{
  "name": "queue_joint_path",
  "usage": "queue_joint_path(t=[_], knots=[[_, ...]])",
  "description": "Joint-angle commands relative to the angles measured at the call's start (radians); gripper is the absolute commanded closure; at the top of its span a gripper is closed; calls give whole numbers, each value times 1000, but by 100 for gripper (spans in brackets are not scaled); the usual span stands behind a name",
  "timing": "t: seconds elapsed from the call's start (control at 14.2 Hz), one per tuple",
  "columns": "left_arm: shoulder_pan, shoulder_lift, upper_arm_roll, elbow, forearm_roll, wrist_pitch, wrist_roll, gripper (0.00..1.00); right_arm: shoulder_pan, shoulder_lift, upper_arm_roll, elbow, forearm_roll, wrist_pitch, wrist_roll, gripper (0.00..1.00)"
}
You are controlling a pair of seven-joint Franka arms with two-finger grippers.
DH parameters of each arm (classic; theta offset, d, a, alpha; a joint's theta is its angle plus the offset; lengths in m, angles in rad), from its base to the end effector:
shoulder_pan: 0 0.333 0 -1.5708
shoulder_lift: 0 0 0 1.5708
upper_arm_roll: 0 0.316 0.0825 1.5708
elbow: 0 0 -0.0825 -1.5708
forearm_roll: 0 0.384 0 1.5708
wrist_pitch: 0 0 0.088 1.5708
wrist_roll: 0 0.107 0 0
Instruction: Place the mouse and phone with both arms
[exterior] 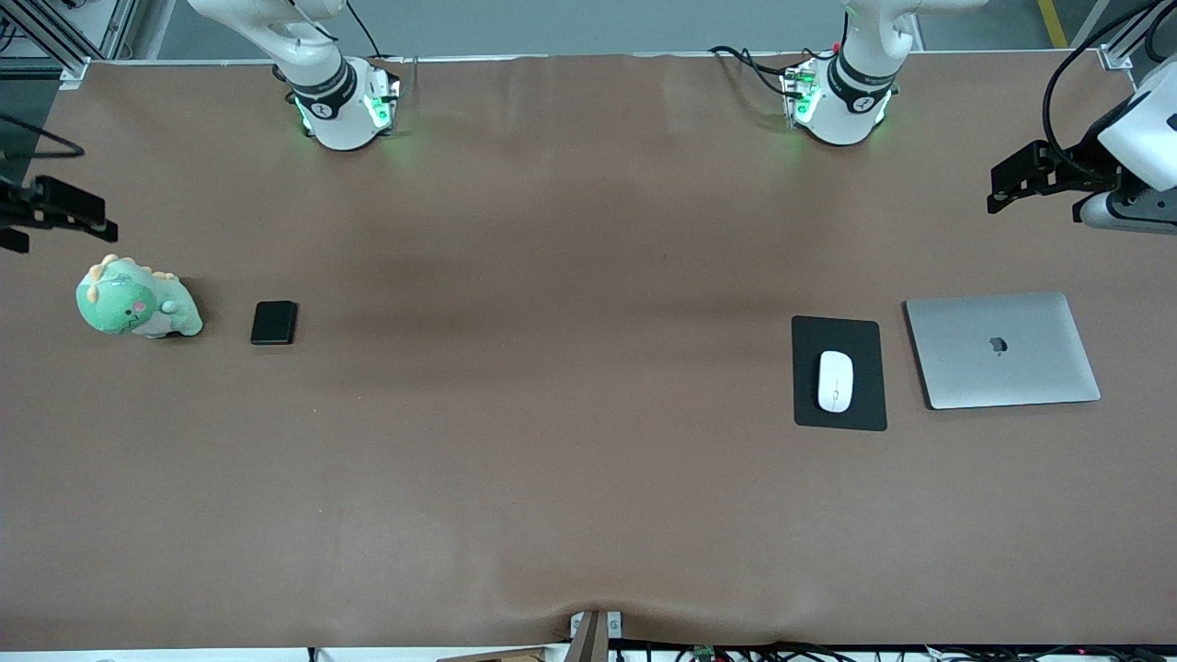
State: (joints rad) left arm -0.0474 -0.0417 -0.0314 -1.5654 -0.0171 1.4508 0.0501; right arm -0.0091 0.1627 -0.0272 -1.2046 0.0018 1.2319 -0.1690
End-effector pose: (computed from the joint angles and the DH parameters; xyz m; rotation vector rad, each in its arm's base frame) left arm 0.5271 -0.0440 0.6395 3.1182 -0.2034 -0.1143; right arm 0.5644 -0.0186 0.6720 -3.1164 -0.2079 0.2110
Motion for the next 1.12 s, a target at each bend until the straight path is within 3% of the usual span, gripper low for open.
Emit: queue_joint_path(t=[0.0, 0.35, 0.56, 0.84, 1.05], knots=[[11, -4, -4, -7, -4, 17, 27, 0, 1, -129, -14, -180, -16, 73, -85, 0], [11, -4, -4, -7, 9, 17, 27, 0, 11, -259, -37, -404, -19, 203, -132, 0], [11, -4, -4, -7, 9, 17, 27, 0, 23, -253, -33, -400, -98, 221, -231, 0], [11, -4, -4, -7, 9, 17, 27, 0, 23, -252, -36, -389, -95, 215, -237, 0], [12, -6, -4, -5, 9, 17, 27, 0, 17, -253, -75, -389, 12, 212, -219, 0]])
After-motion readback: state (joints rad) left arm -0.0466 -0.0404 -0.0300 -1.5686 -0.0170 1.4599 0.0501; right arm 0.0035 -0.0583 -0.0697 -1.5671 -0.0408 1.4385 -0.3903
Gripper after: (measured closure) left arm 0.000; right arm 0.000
